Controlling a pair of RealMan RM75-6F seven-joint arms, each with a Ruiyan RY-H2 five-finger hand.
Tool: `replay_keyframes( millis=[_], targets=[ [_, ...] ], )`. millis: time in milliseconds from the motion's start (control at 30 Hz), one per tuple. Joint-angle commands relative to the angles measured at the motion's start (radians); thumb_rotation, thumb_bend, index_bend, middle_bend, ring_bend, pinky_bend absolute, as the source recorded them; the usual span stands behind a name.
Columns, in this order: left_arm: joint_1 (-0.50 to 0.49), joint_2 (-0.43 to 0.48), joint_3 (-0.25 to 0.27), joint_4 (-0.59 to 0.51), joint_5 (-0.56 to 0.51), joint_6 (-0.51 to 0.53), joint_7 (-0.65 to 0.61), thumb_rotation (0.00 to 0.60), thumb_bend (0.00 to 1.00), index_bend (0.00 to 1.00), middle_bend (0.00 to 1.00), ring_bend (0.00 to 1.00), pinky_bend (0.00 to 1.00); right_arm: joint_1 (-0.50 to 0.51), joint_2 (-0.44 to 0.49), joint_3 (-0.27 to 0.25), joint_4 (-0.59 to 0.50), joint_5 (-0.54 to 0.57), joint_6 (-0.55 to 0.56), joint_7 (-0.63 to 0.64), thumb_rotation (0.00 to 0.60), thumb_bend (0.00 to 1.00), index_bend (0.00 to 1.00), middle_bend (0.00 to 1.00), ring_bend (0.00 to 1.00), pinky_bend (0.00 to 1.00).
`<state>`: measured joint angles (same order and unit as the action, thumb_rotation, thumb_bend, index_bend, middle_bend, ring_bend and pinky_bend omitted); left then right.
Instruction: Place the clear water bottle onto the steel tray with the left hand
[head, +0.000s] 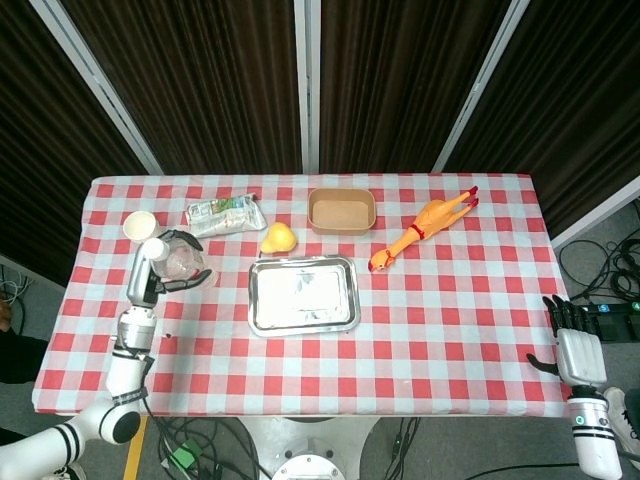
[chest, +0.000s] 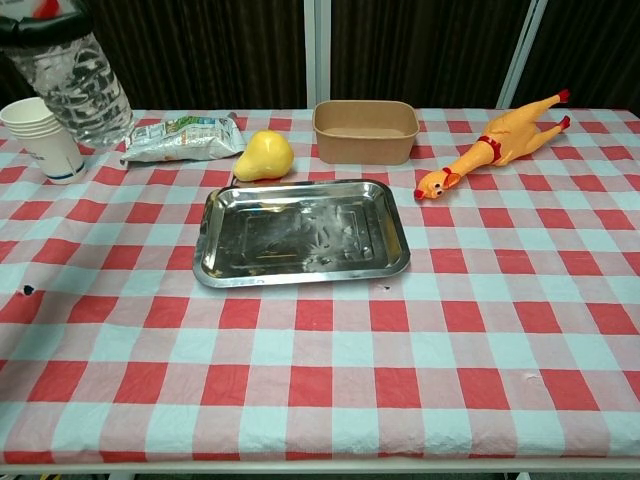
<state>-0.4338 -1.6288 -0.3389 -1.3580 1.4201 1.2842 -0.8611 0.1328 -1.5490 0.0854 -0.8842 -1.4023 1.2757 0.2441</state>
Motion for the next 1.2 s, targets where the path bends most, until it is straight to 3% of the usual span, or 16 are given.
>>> replay_keyframes(
  millis=[33,133,267,367,433,500,600,733,867,1100,1200],
  targets=[
    [0.012,-0.062,0.045,0.131,-0.046,-0.043,-0.096,0.600,0.20,0.63,0.67,0.50,0.52,-0.003,0.004,0.000,-0.006,-0.004,0.011,0.003,0.600,0.07,0.00,0.03,0.00,0.00],
    [-0.054,-0.023,-0.034,0.086,0.037,0.044,-0.059,0.600,0.20,0.63,0.67,0.50,0.52,-0.004,0.007,0.000,-0.013,-0.007,0.017,0.002,0.600,0.07,0.00,0.03,0.00,0.00],
    [-0.075,0.059,-0.091,-0.091,0.081,0.119,0.013,0.600,0.20,0.63,0.67,0.50,0.53,-0.002,0.008,-0.002,-0.017,-0.007,0.013,-0.003,0.600,0.07,0.00,0.03,0.00,0.00],
    [-0.033,0.047,-0.009,-0.082,0.046,0.095,0.036,0.600,0.20,0.63,0.67,0.50,0.53,-0.003,0.010,-0.002,-0.020,-0.007,0.012,0.000,0.600,0.07,0.00,0.03,0.00,0.00],
    [0.005,-0.004,0.069,-0.005,-0.029,0.022,-0.013,0.600,0.20,0.63,0.67,0.50,0.53,-0.003,0.013,-0.002,-0.023,-0.009,0.015,0.004,0.600,0.07,0.00,0.03,0.00,0.00],
    [0.016,-0.047,0.097,0.082,-0.073,-0.030,-0.058,0.600,0.20,0.63,0.67,0.50,0.53,-0.004,0.014,-0.002,-0.023,-0.009,0.017,0.004,0.600,0.07,0.00,0.03,0.00,0.00],
    [-0.008,-0.072,0.085,0.153,-0.055,-0.035,-0.089,0.600,0.20,0.63,0.67,0.50,0.53,-0.002,0.014,-0.002,-0.024,-0.008,0.014,0.001,0.600,0.07,0.00,0.03,0.00,0.00],
    [-0.047,-0.052,0.045,0.139,-0.021,-0.015,-0.083,0.600,0.20,0.63,0.67,0.50,0.53,-0.001,0.012,-0.004,-0.025,-0.008,0.010,-0.003,0.600,0.07,0.00,0.03,0.00,0.00],
    [-0.060,-0.056,0.048,0.110,-0.026,-0.029,-0.058,0.600,0.20,0.63,0.67,0.51,0.53,-0.003,0.012,-0.004,-0.024,-0.009,0.013,-0.002,0.600,0.07,0.00,0.03,0.00,0.00],
    [-0.128,-0.146,0.071,0.077,0.007,-0.066,0.005,0.600,0.20,0.63,0.67,0.51,0.53,0.000,0.001,-0.004,-0.005,0.000,-0.007,-0.006,0.600,0.07,0.00,0.04,0.00,0.00],
    [-0.101,-0.097,0.060,0.100,0.001,-0.025,0.024,0.600,0.20,0.63,0.67,0.51,0.53,0.001,-0.002,-0.007,0.003,0.000,-0.016,0.000,0.600,0.07,0.00,0.04,0.00,0.00]
  ],
)
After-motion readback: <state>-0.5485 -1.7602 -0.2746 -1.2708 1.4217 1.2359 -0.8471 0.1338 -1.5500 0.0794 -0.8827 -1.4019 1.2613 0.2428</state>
